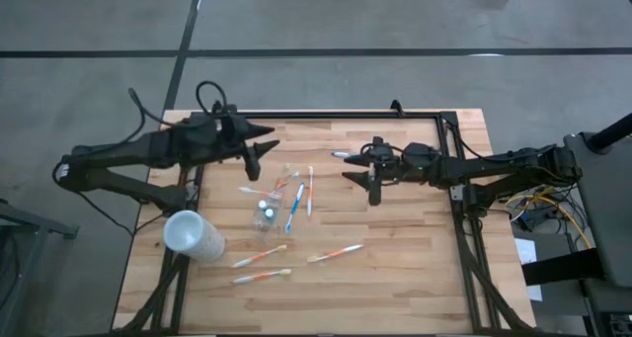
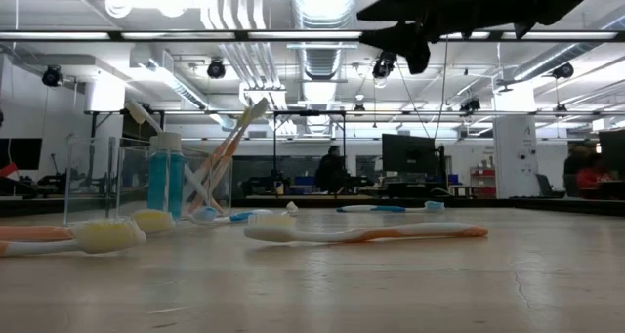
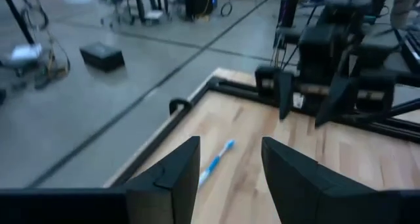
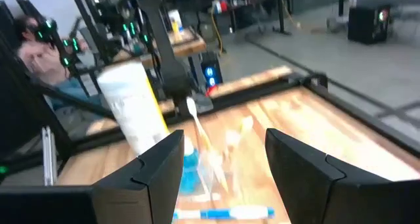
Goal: Pick & Place toothbrushing station
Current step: Put the orange toothbrush into the transparent organizer
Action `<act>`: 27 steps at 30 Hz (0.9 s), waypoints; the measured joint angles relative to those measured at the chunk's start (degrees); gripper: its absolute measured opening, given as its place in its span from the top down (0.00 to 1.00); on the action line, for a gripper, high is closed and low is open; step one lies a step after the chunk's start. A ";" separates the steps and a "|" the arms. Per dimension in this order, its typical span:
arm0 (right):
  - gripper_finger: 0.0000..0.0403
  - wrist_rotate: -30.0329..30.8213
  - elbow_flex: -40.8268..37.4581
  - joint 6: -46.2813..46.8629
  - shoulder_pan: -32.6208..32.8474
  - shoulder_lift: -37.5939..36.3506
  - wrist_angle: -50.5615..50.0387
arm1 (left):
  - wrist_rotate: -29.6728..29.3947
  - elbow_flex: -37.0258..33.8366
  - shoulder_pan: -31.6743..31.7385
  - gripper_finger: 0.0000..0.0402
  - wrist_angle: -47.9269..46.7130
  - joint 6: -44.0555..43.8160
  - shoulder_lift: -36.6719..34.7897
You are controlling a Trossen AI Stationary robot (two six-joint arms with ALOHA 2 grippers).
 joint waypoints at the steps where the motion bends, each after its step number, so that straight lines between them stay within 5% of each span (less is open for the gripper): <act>1: 0.48 -0.11 0.00 0.00 0.02 -0.02 -1.75 | 0.00 0.30 0.00 0.58 0.41 0.99 0.00; 12: 0.48 -15.92 0.01 6.22 2.15 0.00 -19.44 | 0.00 -1.06 0.00 0.58 2.73 4.85 0.65; 18: 0.52 -16.59 0.00 6.13 4.64 0.00 -31.06 | 0.00 -2.79 0.00 0.58 3.48 3.50 1.33; 27: 0.59 -16.59 -0.01 6.42 9.21 2.59 -32.22 | -0.31 -3.66 0.00 0.58 6.09 3.07 2.94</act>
